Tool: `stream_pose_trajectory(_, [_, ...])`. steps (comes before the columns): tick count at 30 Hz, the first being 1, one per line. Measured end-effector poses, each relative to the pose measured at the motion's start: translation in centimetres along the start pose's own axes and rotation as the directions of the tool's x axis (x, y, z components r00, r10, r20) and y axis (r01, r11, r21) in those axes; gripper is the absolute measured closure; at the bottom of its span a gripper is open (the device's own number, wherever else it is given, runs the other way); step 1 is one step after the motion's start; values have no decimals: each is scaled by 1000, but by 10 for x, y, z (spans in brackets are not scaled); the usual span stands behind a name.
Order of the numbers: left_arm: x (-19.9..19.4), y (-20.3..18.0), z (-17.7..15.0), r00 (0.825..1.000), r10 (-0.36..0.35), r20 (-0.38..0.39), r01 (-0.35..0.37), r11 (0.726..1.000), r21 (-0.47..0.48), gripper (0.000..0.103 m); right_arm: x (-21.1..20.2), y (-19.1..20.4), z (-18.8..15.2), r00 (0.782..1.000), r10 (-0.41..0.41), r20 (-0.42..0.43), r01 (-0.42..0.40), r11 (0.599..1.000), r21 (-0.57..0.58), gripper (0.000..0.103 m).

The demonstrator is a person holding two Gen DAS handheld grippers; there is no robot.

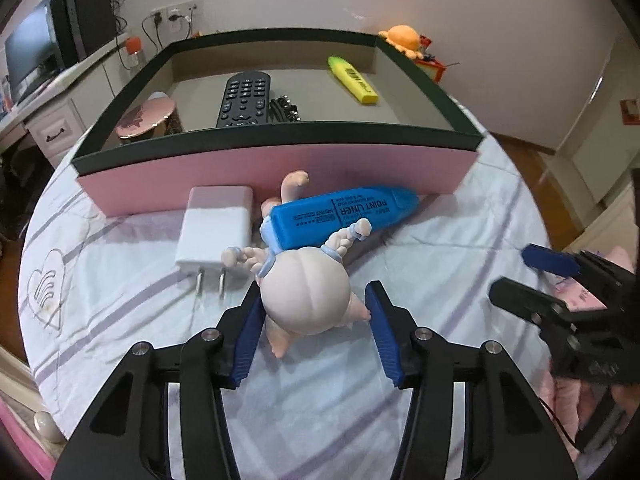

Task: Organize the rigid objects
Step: 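Lower the left gripper onto the doll figure and grasp it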

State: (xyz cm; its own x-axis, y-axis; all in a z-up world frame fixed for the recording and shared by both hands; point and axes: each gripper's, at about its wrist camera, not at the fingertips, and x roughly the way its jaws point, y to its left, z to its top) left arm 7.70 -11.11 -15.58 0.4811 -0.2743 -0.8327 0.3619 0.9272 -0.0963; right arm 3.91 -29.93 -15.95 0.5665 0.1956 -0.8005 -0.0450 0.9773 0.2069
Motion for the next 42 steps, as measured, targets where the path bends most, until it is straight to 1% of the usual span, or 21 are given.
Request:
stream_pose_trajectory(3, [-13, 2, -8, 1000, -24, -2, 24, 1000, 8, 52, -1, 2, 0, 1000, -2, 0, 2, 1000, 4, 22])
stream_pose_trajectory(5, [-23, 3, -16, 1000, -24, -2, 24, 999, 23, 52, -2, 6, -1, 1000, 5, 0, -5, 1000, 4, 22])
stream_pose_trajectory(11, [-46, 11, -39, 999, -30, -15, 30, 999, 26, 52, -2, 28, -4, 999, 32, -6, -32, 999, -22, 22])
stream_pose_trajectory(19, [-73, 21, -54, 999, -32, -9, 33, 999, 31, 52, -3, 55, -14, 997, 69, -17, -69, 996, -48, 22])
stream_pose_trajectory(24, [-75, 27, -44, 999, -36, 21, 36, 999, 24, 54, -3, 60, -17, 996, 84, -19, -85, 996, -39, 22])
stream_pose_trajectory(28, [-71, 29, -26, 998, -44, 45, 43, 999, 21, 55, -2, 59, -16, 996, 87, -23, -87, 996, -34, 22])
stream_pose_trajectory(36, [-48, 31, 4, 997, -41, 60, 41, 999, 4, 55, 2, 50, -9, 997, 76, -22, -76, 997, -17, 22])
stream_pose_trajectory(42, [-31, 37, 17, 997, -36, 63, 38, 999, -28, 54, 8, 47, -4, 997, 74, -33, -74, 997, -19, 22])
